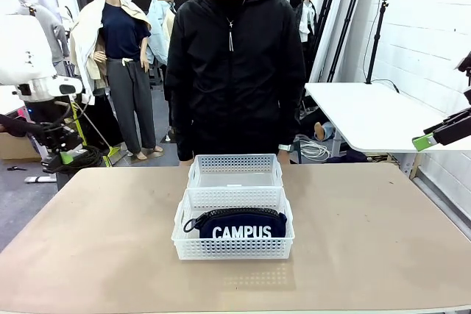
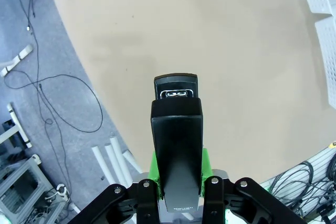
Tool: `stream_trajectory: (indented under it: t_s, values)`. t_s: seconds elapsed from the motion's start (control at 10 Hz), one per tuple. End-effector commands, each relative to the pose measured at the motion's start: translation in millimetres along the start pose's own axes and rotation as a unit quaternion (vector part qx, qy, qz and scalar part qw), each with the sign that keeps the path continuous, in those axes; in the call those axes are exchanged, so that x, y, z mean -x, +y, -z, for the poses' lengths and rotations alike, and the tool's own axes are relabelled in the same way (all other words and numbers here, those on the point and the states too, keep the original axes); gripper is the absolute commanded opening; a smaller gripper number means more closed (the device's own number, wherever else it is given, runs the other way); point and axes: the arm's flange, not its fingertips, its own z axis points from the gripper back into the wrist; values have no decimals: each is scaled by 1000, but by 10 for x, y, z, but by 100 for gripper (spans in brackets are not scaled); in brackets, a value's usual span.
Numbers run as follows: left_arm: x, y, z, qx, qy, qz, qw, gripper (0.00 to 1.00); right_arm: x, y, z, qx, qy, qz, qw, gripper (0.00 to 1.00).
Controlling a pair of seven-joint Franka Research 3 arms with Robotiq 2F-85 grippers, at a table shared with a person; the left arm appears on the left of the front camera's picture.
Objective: Distribute items into two baskets.
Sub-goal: Pick up the Stapler that the person points to.
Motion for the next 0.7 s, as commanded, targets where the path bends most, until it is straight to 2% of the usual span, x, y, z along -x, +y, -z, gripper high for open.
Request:
stream_trajectory:
  t_s: [0.0,0.3,0.6]
  values:
    - [191,-104,-135,-9,-1,10,1000,0,-8,6,15,-6,-6,4,1000,100]
    - [291,-96,-156,7,-6,16,1000,0,-8,6,15,-6,-6,4,1000,100]
    - [204,-113,-217,-4,-4,8,1000,0,-8,6,15,-6,-6,4,1000,100]
